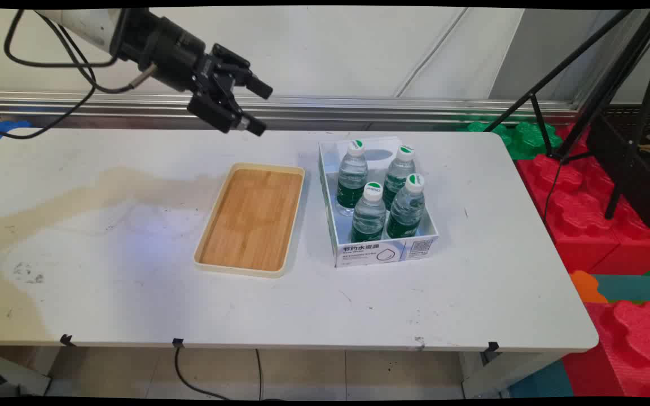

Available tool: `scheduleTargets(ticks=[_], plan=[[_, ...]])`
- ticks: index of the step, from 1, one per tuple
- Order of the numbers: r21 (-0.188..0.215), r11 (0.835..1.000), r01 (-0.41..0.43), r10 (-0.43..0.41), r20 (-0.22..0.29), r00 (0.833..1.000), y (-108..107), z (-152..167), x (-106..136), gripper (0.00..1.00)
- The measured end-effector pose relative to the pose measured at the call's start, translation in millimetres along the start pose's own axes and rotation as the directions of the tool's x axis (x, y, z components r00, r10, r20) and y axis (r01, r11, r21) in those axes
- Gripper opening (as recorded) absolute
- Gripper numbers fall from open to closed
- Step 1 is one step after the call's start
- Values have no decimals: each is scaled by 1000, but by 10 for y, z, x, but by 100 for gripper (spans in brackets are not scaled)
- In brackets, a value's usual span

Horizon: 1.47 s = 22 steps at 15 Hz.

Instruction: Pick up the green bottle from the white box

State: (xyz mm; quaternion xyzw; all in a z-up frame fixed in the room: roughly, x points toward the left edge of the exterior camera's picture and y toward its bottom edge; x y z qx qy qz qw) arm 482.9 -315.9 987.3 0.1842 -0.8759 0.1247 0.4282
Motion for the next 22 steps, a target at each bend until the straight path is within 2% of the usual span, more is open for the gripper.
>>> scheduleTargets(ticks=[4,8,15,22], plan=[[-40,999,-24,24,19,1000,150,280,-37,100],[-62,998,-27,30,41,999,275,681,-85,100],[-81,996,-40,47,79,996,365,1369,-124,100],[-88,995,-57,66,107,992,348,2058,-145,100]])
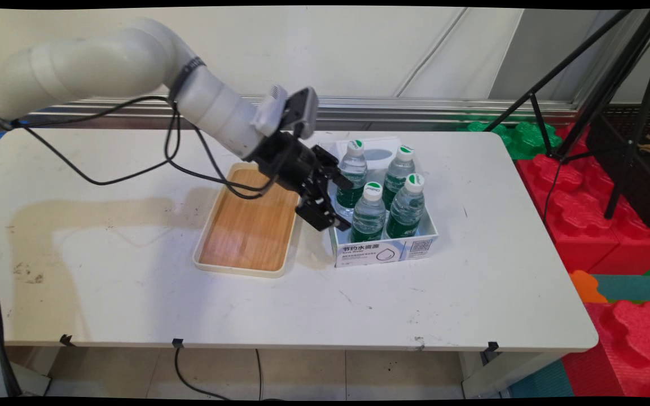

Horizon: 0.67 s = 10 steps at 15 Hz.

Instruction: Pick up the green bottle from the white box

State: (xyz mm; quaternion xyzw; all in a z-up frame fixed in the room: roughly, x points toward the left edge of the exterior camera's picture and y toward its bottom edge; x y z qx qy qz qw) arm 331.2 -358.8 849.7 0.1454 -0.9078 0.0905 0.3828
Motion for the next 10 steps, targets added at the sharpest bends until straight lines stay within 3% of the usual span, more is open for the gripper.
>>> scheduleTargets(ticks=[10], plan=[[7,1000,-1,1,-6,1000,-106,564,22,100]])
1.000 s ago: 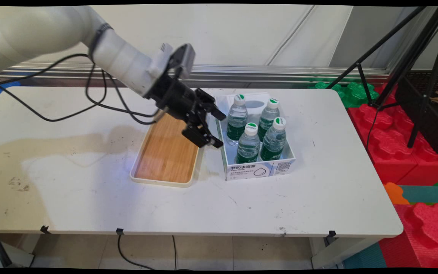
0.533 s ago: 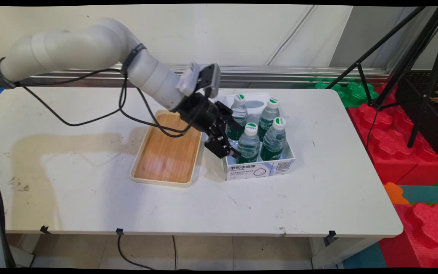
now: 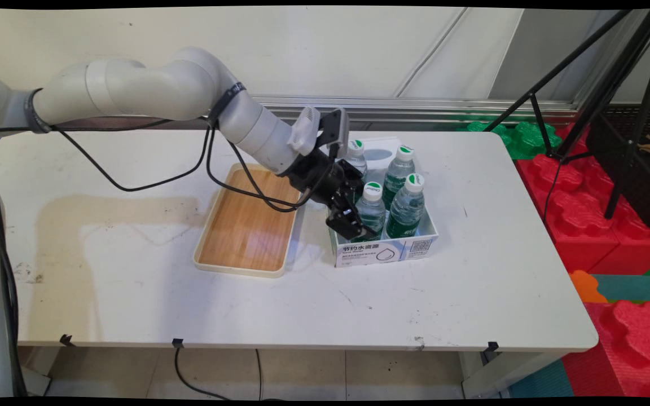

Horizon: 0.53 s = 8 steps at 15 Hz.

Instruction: Pick up the green bottle from the white box, then place the picked object on the tray

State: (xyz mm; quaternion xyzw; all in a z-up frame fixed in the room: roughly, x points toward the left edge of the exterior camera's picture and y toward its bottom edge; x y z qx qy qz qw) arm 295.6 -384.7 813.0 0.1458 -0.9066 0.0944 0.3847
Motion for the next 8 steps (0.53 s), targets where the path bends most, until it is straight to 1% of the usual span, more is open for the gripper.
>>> scheduleTargets(ticks=[1,4,8], plan=[[0,1000,0,0,-2,1000,-7,21,2,0],[0,1000,3,-3,-9,1000,-30,45,5,0],[3,1000,18,-17,-29,999,-51,-37,19,0]])
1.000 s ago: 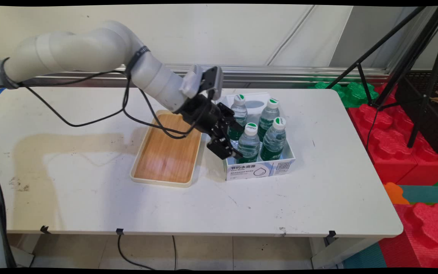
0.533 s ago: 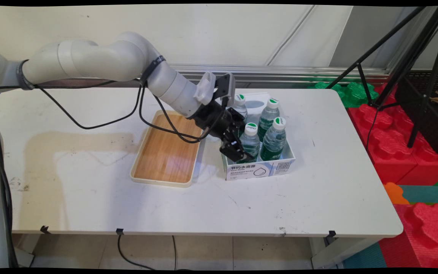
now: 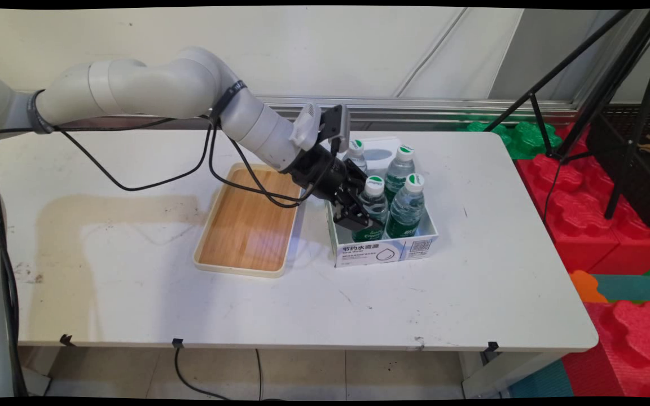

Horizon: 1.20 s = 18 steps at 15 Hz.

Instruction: Place the picked object on the tray

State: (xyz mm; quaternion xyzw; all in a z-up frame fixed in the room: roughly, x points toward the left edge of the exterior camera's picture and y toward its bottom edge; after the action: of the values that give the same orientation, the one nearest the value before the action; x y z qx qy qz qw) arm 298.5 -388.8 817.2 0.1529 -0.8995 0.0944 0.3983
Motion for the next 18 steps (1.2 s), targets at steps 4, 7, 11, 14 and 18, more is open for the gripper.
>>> scheduleTargets(ticks=[4,7,11,14,18], plan=[[1,1000,9,-9,-22,1000,20,-186,23,0],[3,1000,9,-9,-39,999,41,-368,62,0],[7,1000,8,-8,-64,998,76,-677,123,0],[13,1000,15,-14,-85,996,108,-1002,152,0],[18,999,28,-26,-102,994,144,-1377,148,0]])
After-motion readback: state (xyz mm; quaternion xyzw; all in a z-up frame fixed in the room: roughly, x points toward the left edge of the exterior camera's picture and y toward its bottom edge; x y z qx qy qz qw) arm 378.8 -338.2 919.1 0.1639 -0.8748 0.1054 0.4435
